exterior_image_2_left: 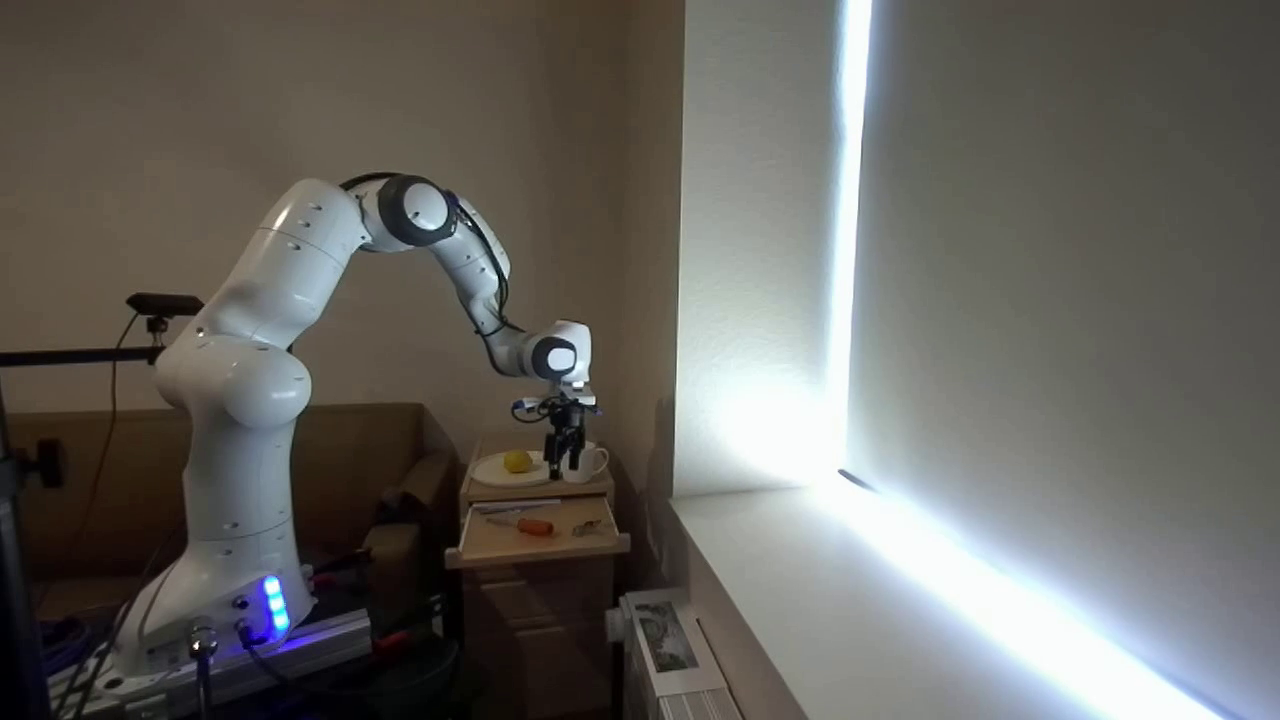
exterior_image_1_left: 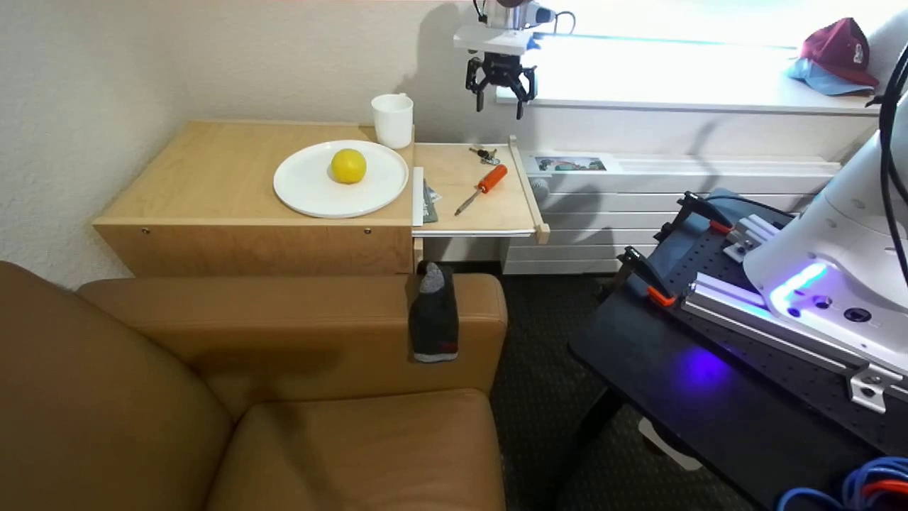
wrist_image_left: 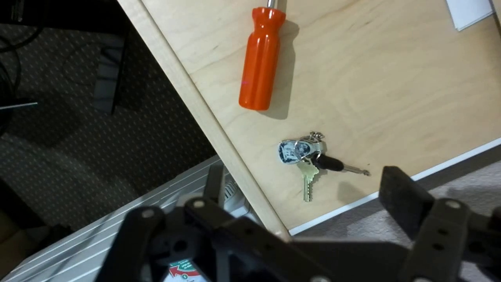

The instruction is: Take the keys from the open drawer and place them on the window sill

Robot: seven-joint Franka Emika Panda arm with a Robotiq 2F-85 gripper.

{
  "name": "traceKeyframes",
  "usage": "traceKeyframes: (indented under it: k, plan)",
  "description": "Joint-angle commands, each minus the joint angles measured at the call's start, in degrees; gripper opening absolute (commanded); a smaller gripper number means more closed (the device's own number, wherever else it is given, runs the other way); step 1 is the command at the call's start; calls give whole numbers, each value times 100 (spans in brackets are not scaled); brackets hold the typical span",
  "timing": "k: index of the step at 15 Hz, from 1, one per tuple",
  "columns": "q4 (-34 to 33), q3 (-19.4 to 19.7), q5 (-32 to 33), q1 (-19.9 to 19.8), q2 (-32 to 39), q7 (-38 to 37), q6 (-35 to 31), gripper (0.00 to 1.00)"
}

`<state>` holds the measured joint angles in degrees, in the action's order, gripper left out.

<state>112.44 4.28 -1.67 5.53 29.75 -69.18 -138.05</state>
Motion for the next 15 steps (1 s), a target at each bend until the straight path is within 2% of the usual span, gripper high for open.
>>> traceKeyframes:
  k: [1, 9, 15]
  plan:
    - [-341, 183, 29, 164, 503, -389, -102, 100]
    - [-1482, 116, -443, 8, 1743, -699, 74, 100]
    - [-2120, 129, -659, -144, 2357, -774, 338, 100]
